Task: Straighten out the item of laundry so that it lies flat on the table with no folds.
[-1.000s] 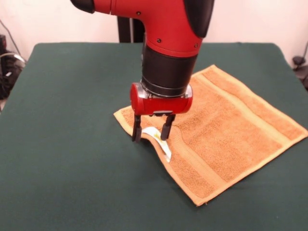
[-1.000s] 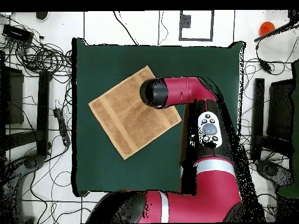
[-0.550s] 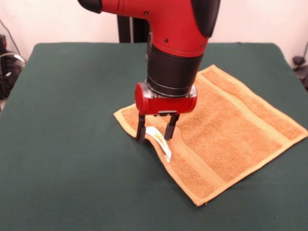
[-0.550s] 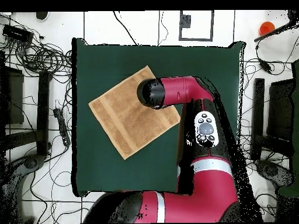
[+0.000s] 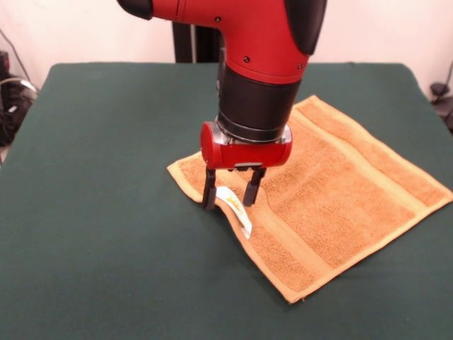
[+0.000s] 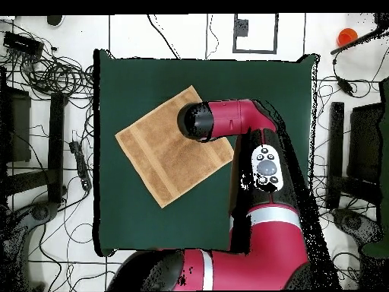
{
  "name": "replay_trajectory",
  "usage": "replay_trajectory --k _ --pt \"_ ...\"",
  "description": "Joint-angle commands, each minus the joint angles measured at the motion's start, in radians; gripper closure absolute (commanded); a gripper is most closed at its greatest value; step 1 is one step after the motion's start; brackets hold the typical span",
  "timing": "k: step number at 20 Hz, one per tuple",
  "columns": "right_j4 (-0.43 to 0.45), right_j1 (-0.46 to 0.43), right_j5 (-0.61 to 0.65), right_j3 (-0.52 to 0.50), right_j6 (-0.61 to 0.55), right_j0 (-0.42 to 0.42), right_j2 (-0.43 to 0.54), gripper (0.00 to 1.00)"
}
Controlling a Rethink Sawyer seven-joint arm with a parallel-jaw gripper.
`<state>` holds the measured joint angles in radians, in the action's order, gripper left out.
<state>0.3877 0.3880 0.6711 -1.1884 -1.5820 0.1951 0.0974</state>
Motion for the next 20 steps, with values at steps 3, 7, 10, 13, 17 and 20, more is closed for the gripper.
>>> replay_trajectory --k 3,7,10,13,17,20 --pt "0.046 -0.025 0.048 -0.066 0.021 -0.039 0.036 0.00" --pt "0.046 -0.012 0.046 -0.085 0.028 -0.033 0.036 0.00" --pt "0.051 -0.009 0.054 -0.086 0.048 -0.029 0.038 0.00" --pt "0.056 -0.009 0.060 -0.083 0.058 -0.029 0.037 0.00" --pt "0.060 0.003 0.051 -0.101 0.071 -0.021 0.041 0.00" --pt "0.060 0.013 0.050 -0.120 0.081 -0.013 0.045 0.00"
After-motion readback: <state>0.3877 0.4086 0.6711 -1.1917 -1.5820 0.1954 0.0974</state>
